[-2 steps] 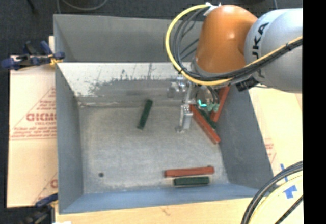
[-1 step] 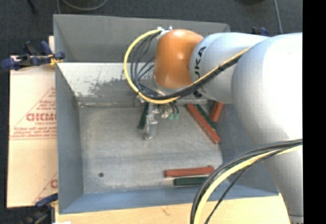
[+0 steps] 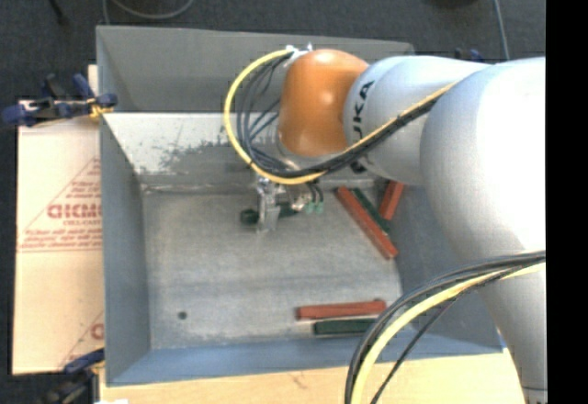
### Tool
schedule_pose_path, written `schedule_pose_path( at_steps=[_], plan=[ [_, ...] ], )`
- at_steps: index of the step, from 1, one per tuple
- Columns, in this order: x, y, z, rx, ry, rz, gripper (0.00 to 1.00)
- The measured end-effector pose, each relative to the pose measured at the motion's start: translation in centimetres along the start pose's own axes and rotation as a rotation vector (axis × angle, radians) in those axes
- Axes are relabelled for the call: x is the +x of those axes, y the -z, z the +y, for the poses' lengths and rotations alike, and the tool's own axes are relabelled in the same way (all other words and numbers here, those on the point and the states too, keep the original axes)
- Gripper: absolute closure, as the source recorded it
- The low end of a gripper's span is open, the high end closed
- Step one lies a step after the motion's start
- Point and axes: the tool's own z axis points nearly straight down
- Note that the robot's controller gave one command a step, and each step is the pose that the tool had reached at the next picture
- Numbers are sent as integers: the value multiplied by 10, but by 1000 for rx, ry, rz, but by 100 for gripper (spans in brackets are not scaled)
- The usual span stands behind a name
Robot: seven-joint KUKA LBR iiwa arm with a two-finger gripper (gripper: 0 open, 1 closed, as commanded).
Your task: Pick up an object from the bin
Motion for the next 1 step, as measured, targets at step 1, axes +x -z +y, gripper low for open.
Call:
schedule_pose_path(
  at_steps=[1],
  plan=[
    [25, 133, 5, 2, 138, -6, 100]
  ],
)
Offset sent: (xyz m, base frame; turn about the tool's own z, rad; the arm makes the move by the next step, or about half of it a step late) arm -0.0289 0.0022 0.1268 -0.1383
